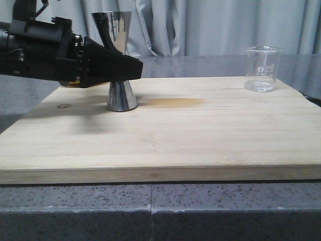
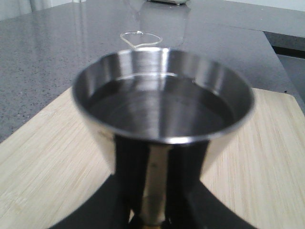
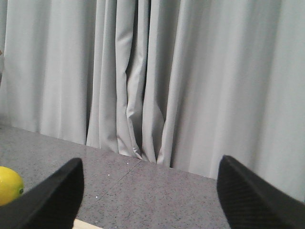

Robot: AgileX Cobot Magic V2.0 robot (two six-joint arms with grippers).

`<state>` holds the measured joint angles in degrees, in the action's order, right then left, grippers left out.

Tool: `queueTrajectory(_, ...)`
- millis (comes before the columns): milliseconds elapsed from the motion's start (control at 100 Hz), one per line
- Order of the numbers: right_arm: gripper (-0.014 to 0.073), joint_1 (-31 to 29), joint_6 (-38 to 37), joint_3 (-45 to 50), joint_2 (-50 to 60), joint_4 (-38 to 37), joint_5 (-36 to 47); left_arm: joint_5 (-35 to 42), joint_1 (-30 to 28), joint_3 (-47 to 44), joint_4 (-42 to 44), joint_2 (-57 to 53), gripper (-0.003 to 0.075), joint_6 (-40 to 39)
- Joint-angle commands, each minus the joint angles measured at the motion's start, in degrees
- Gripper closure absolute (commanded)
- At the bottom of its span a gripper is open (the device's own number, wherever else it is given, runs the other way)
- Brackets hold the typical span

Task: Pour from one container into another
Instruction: 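Lower the filled steel jigger onto the board with the left gripper, then open the left gripper and withdraw it from the jigger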

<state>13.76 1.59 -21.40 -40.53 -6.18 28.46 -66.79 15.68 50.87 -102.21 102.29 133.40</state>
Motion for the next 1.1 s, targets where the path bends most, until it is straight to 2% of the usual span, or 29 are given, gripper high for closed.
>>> queueTrajectory(0,0.006,-0.2,0.0,-1.4,0.4,0.0,4.0,-5.9,0.0,0.9,-2.7,-1.9,0.065,-0.2)
queueTrajectory(250,0.006,-0.2,0.0,-1.4,0.4,0.0,4.0,-5.9,0.0,0.9,-2.7,-1.9,0.0498,-0.2)
queueTrajectory(610,0.006,-0.2,0.0,-1.4,0.4,0.0,4.0,-5.9,0.0,0.9,-2.7,-1.9,0.0492,-0.2)
queueTrajectory(890,0.006,-0.2,0.0,-1.4,0.4,0.0,4.0,-5.9,0.0,1.0,-2.7,-1.9,0.0365,-0.2)
queueTrajectory(1090,0.006,-0.2,0.0,-1.4,0.4,0.0,4.0,-5.9,0.0,1.0,-2.4,-2.0,0.0362,-0.3)
